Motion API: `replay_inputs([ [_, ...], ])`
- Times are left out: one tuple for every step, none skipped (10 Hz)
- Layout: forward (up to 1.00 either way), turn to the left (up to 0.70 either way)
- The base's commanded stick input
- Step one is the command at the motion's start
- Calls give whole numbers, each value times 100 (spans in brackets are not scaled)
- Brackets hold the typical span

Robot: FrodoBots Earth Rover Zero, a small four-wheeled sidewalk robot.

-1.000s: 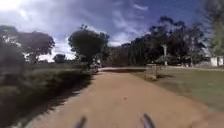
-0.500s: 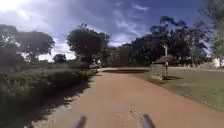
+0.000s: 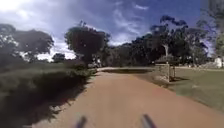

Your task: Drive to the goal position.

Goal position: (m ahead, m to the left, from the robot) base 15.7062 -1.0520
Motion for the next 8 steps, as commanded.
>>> replay_inputs([
  [100,0],
  [100,0],
  [100,0],
  [100,0],
  [100,0],
  [100,0],
  [100,0],
  [100,0],
])
